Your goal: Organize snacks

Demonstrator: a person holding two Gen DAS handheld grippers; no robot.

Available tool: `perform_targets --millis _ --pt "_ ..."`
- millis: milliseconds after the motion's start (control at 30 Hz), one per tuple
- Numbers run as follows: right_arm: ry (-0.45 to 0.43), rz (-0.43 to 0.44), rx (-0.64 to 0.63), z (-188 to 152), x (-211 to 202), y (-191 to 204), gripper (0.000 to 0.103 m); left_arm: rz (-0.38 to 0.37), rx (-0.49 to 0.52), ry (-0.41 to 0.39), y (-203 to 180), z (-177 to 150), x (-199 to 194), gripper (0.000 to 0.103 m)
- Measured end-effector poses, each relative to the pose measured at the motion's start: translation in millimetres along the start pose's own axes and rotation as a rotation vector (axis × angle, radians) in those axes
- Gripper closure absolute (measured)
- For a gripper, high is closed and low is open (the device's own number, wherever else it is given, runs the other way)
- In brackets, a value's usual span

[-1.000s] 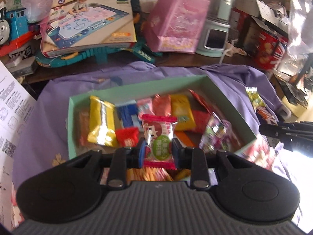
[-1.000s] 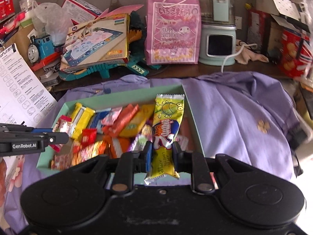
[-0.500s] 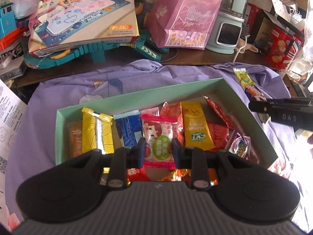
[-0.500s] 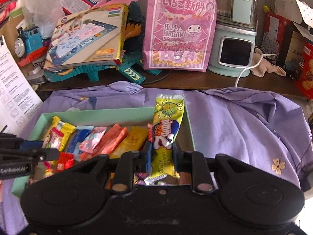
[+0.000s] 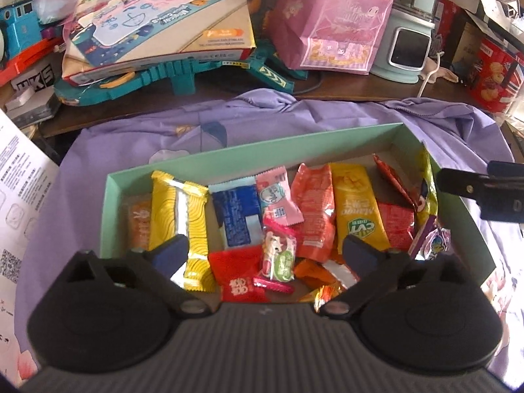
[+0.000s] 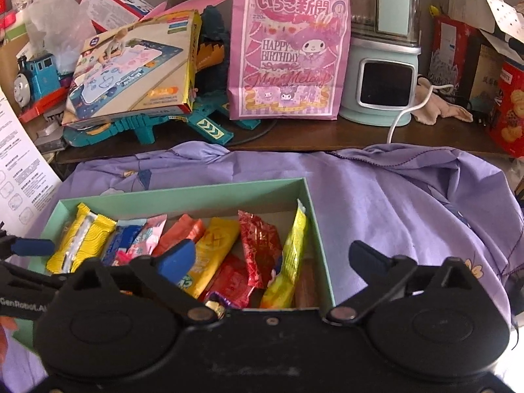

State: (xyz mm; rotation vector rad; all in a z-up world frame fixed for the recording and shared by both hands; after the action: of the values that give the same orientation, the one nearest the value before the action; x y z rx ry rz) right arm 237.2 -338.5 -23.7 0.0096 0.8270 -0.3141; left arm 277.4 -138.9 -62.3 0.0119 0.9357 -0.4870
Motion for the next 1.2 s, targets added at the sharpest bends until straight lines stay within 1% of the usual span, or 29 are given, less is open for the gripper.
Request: perform_targets --millis 233,400,567,733,933,1100,1200 --pt "0.002 0.019 0.004 -7.9 -26.4 -1.0 0.0 0.004 -0.004 0.002 -4.6 -5.5 -17.2 0.0" --pt "0.002 0.029 0.011 -16.6 -51.5 -1.6 0.0 0.006 0.005 -0.019 -12.9 -11.2 -43.8 0.0" --pt "-0.005 0.047 0.026 -25.4 -86.1 -0.6 0.0 -0.004 0.024 -0.046 -21.8 -20.6 -75.1 0.0" --pt "-0.012 0.063 0.032 -33.7 -121.7 2.1 0.0 -0.015 0.035 -0.061 -27.3 -36.9 -103.4 0.0" --pt "-0.017 0.084 0.044 -51.2 -157.5 2.8 0.0 0.0 0.032 -0.088 -24.4 -63.6 -135.1 0.0" --pt "0.003 0.084 0.058 -78.5 -176.1 4.2 0.0 0.003 0.03 -0.117 -17.8 -90.8 -157.2 0.0" --pt "0.024 0.076 0.068 -95.4 -180.1 3.7 0.0 0.011 0.015 -0.129 -13.2 -106.3 -164.5 0.0"
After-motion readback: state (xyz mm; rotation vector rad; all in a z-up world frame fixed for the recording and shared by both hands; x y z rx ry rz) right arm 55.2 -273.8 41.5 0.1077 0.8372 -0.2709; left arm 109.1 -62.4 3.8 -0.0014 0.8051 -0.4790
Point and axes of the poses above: each gripper's, at about its wrist camera, not at the fingertips, and x roughly the way its jaws point, y to its left, z to its top, the point moved 5 cm from there along x, roughly the way its jaws point, and after that the axes turned 13 degrees about -z, right-handed, at the moved point
